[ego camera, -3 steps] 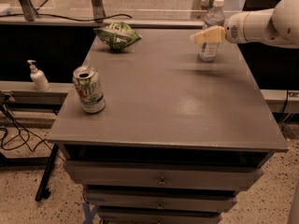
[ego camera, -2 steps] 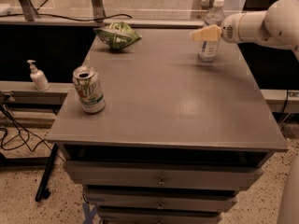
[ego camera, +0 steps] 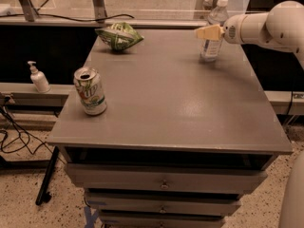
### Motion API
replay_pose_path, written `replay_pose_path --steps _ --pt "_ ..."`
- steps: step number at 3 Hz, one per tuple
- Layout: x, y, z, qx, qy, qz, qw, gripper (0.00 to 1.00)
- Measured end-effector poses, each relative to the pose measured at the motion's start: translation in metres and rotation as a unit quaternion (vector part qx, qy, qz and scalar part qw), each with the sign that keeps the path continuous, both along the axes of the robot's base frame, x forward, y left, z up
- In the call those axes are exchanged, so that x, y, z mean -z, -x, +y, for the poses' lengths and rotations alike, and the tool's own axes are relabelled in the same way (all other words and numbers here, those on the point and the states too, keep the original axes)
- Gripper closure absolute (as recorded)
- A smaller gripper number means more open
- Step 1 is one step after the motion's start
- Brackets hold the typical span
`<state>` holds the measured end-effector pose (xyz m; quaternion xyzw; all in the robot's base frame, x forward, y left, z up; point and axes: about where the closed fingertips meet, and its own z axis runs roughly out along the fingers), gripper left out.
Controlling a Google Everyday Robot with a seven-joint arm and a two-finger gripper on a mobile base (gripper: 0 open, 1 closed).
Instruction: Move blue plastic bottle near 7up can
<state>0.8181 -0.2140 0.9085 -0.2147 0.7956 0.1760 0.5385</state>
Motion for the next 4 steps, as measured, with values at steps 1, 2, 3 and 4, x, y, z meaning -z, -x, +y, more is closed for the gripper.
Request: replay_pose_path --steps 1,2,3,4 --pt "-0.017 0.013 -0.005 -0.004 -0.02 -0.004 0.9998 0.85" --pt "-0.062 0.041 -0.01 -0.036 -0.042 -0.023 0.9982 1.0" --pt "-0.101 0.079 0.006 -0.1 -0.045 -0.037 0.9933 1.0" --pt "-0.121 0.122 0.041 -0.175 -0.042 -0.034 0.983 1.0"
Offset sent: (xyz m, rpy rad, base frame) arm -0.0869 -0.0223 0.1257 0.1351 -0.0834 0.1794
